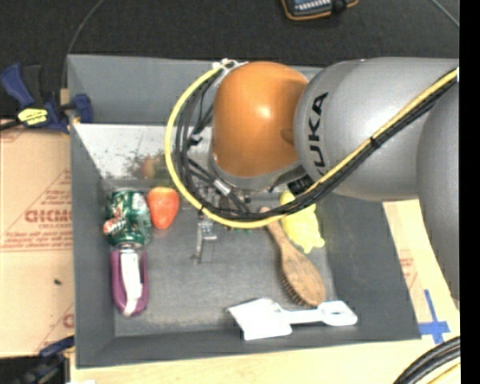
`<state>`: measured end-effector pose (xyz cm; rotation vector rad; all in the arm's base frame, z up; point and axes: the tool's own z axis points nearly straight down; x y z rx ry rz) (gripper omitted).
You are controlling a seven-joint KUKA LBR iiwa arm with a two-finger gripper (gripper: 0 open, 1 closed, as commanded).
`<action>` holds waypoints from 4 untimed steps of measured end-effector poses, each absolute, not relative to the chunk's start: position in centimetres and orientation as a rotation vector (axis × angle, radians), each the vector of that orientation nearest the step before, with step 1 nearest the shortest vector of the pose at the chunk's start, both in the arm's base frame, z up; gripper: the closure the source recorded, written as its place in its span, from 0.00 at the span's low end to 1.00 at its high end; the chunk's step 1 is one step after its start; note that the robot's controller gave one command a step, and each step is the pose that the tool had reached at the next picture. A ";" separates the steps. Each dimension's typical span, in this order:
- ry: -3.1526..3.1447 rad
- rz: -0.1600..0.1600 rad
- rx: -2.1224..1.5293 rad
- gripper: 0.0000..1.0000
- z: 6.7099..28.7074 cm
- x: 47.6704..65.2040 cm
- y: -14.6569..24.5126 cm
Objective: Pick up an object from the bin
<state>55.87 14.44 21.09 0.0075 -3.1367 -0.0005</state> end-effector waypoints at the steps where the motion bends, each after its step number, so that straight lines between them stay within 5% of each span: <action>1: -3.145 -0.002 0.000 0.00 21.6 56.0 14.3; 2: -3.130 -0.003 0.371 0.00 10.7 63.0 18.9; 3: -3.132 -0.007 0.377 0.00 15.9 64.4 22.2; 4: -3.053 0.000 0.773 0.00 10.1 65.1 14.9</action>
Offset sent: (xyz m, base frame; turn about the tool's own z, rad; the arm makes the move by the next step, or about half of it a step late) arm 0.0873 0.0588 -0.1409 -0.2994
